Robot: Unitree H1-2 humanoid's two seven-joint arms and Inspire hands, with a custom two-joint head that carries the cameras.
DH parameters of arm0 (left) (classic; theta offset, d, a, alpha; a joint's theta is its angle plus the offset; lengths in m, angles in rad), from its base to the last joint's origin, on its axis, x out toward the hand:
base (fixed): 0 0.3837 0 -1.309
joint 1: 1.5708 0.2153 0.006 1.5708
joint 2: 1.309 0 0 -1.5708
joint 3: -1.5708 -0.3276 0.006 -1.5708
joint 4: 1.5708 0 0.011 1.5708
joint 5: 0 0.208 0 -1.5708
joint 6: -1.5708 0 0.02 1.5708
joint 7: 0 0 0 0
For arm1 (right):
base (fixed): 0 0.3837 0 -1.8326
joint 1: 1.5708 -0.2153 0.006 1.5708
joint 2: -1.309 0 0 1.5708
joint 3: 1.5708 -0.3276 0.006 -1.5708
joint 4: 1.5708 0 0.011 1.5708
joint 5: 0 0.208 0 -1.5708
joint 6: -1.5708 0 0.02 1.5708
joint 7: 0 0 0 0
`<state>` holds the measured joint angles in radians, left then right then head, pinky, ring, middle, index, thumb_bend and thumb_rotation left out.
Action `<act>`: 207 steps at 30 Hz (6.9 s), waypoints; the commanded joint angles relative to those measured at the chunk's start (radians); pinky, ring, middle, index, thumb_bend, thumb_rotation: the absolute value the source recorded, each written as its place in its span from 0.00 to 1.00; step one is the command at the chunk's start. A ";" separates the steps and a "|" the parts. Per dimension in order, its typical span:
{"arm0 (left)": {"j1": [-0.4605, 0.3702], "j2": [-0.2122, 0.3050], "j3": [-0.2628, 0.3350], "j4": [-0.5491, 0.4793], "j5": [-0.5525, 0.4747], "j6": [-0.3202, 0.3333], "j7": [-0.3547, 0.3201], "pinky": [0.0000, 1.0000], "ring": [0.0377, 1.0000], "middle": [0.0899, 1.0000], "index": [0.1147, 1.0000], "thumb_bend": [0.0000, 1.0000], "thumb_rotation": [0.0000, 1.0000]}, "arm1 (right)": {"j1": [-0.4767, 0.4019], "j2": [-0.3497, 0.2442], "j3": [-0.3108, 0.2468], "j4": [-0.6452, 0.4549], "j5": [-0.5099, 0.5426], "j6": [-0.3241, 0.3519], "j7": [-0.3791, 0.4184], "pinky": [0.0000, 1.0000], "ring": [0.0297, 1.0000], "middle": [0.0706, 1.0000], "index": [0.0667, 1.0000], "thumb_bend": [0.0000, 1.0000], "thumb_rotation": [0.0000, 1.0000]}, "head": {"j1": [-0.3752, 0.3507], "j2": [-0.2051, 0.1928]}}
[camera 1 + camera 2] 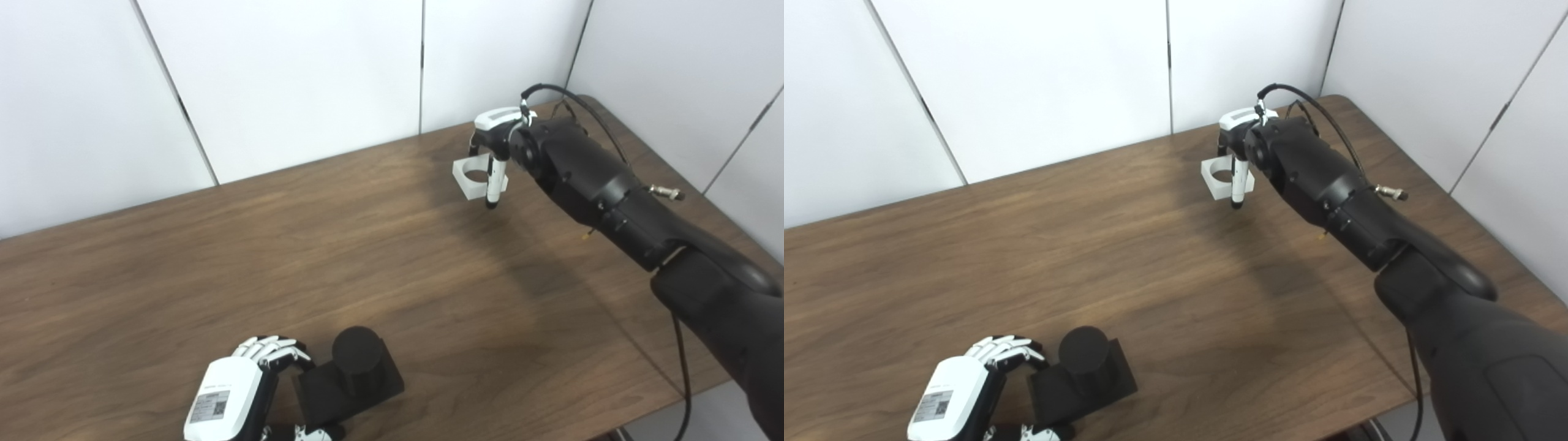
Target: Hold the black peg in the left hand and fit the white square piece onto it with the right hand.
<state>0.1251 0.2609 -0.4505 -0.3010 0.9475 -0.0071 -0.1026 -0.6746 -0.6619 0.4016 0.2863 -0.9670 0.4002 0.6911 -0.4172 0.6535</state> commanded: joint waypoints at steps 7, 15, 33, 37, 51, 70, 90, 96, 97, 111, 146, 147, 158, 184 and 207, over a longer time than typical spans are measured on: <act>0.011 0.007 -0.015 0.010 0.047 0.023 -0.066 0.86 0.81 0.73 0.42 0.52 0.05 | -0.024 -0.033 -0.017 -0.010 -0.001 -0.010 -0.037 1.00 1.00 0.97 0.75 0.87 0.21 | 0.000 0.008; 0.008 0.006 -0.016 0.009 0.052 0.021 -0.068 0.86 0.80 0.73 0.42 0.52 0.05 | 0.002 -0.037 -0.020 -0.024 -0.004 -0.010 -0.052 1.00 1.00 0.96 0.74 0.82 0.20 | 0.001 0.012; -0.001 0.002 -0.020 0.009 0.061 0.016 -0.070 0.85 0.80 0.72 0.42 0.52 0.05 | 0.084 -0.054 -0.101 0.028 0.101 -0.196 -0.364 0.81 0.86 0.79 0.45 0.52 0.13 | 0.007 0.022; -0.001 0.001 -0.020 0.012 0.061 0.016 -0.069 0.85 0.80 0.73 0.42 0.52 0.05 | 0.094 -0.054 -0.102 0.031 0.100 -0.204 -0.382 0.80 0.85 0.78 0.45 0.52 0.13 | 0.009 0.021; -0.002 -0.003 -0.022 0.011 0.065 0.021 -0.078 0.85 0.80 0.73 0.42 0.52 0.05 | 0.117 -0.056 -0.110 -0.021 0.115 -0.224 -0.377 0.85 0.85 0.78 0.45 0.52 0.13 | 0.032 0.030; -0.006 -0.048 -0.056 0.009 0.102 0.070 -0.109 0.85 0.81 0.74 0.42 0.52 0.05 | 0.130 -0.114 -0.125 -0.757 0.144 -0.180 0.161 0.92 0.82 0.75 0.45 0.52 0.13 | 0.272 0.093; -0.043 -0.092 -0.111 0.055 0.233 0.111 -0.125 0.84 0.82 0.74 0.42 0.51 0.06 | 0.021 -0.007 -0.136 -1.131 0.242 -0.014 0.515 0.92 0.81 0.74 0.44 0.52 0.13 | 0.378 0.147; -0.050 -0.091 -0.119 0.052 0.243 0.116 -0.131 0.83 0.80 0.73 0.42 0.51 0.06 | 0.006 -0.001 -0.136 -1.160 0.296 0.015 0.514 0.90 0.79 0.73 0.44 0.52 0.13 | 0.383 0.163; -0.052 -0.091 -0.120 0.051 0.246 0.118 -0.135 0.82 0.80 0.73 0.42 0.51 0.06 | 0.007 0.000 -0.136 -1.163 0.302 0.017 0.512 0.89 0.79 0.73 0.44 0.52 0.13 | 0.383 0.163; -0.057 -0.093 -0.125 0.023 0.253 0.134 -0.188 0.81 0.80 0.73 0.42 0.51 0.06 | 0.059 -0.010 -0.107 -1.159 0.316 0.037 0.506 0.88 0.79 0.73 0.44 0.52 0.13 | 0.367 0.186; -0.050 -0.115 -0.130 -0.008 0.288 0.135 -0.233 0.81 0.80 0.74 0.42 0.51 0.06 | 0.169 0.026 -0.112 -1.092 0.307 -0.045 0.389 0.89 0.80 0.74 0.44 0.52 0.13 | 0.383 0.211; -0.050 -0.115 -0.130 -0.008 0.289 0.136 -0.233 0.81 0.80 0.74 0.42 0.51 0.06 | 0.170 0.029 -0.109 -1.093 0.301 -0.047 0.391 0.89 0.80 0.74 0.44 0.52 0.13 | 0.383 0.211; -0.048 -0.118 -0.135 -0.015 0.307 0.136 -0.247 0.81 0.81 0.74 0.42 0.51 0.06 | 0.193 0.078 -0.056 -1.100 0.232 -0.053 0.410 0.90 0.80 0.74 0.45 0.52 0.13 | 0.384 0.215; -0.050 -0.118 -0.142 -0.018 0.311 0.143 -0.251 0.82 0.81 0.74 0.42 0.51 0.06 | 0.244 0.106 -0.068 -1.024 0.203 -0.117 0.375 0.90 0.80 0.74 0.45 0.52 0.13 | 0.388 0.222; -0.052 -0.122 -0.144 -0.022 0.317 0.147 -0.260 0.83 0.81 0.75 0.42 0.51 0.06 | 0.244 0.130 -0.046 -1.056 0.191 -0.104 0.390 0.91 0.82 0.74 0.45 0.52 0.13 | 0.391 0.230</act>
<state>0.0539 0.1294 -0.5716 -0.3539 1.2308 0.1469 -0.3121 -0.4033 -0.5338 0.3597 -0.7310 -0.7736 0.3057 1.0700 -0.0261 0.8790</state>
